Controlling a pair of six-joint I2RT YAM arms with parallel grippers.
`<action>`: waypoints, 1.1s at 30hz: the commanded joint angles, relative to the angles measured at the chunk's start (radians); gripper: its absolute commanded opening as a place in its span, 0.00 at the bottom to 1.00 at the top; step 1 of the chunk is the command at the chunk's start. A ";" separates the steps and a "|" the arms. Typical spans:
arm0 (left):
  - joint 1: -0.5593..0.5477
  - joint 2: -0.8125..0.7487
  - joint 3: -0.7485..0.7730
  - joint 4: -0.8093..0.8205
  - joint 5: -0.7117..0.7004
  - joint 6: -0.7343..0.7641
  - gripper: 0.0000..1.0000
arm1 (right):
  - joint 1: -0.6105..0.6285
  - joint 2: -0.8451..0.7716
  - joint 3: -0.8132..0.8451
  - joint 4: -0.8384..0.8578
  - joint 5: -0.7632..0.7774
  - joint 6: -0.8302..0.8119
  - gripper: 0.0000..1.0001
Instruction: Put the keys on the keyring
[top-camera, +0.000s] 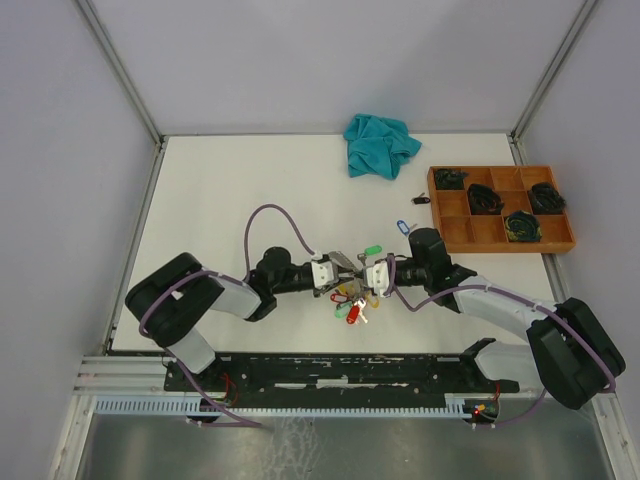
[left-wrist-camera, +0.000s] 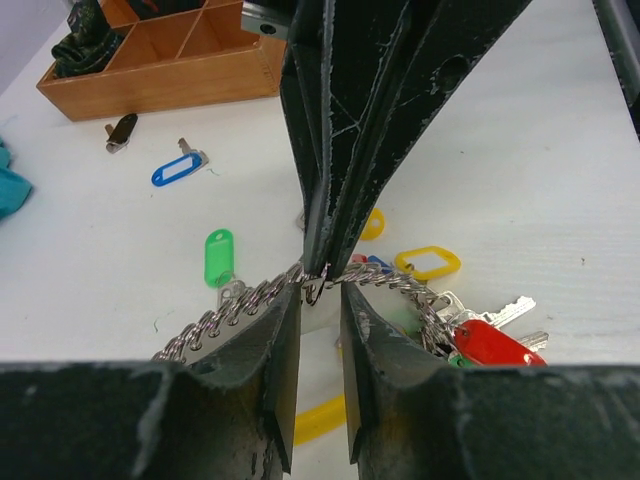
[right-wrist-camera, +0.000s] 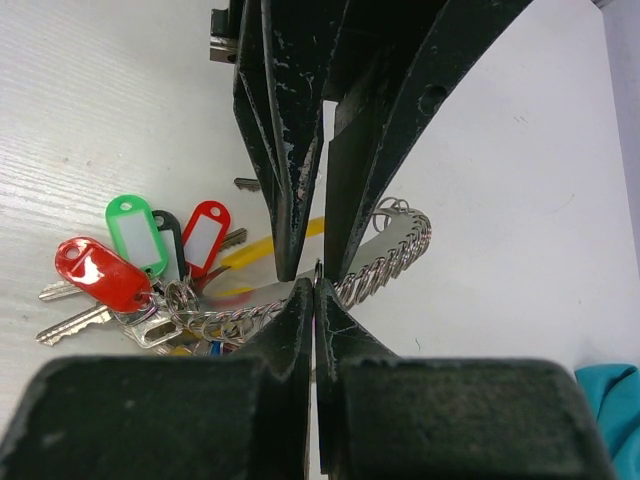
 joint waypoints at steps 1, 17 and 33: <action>-0.018 0.013 0.033 0.038 0.009 0.072 0.27 | 0.000 0.000 0.049 0.028 -0.041 0.020 0.01; -0.082 -0.159 0.121 -0.435 -0.279 0.020 0.03 | 0.001 -0.118 0.002 -0.035 0.074 0.095 0.20; -0.166 -0.262 0.414 -1.083 -0.558 -0.170 0.03 | -0.049 0.021 -0.124 0.458 0.023 0.378 0.32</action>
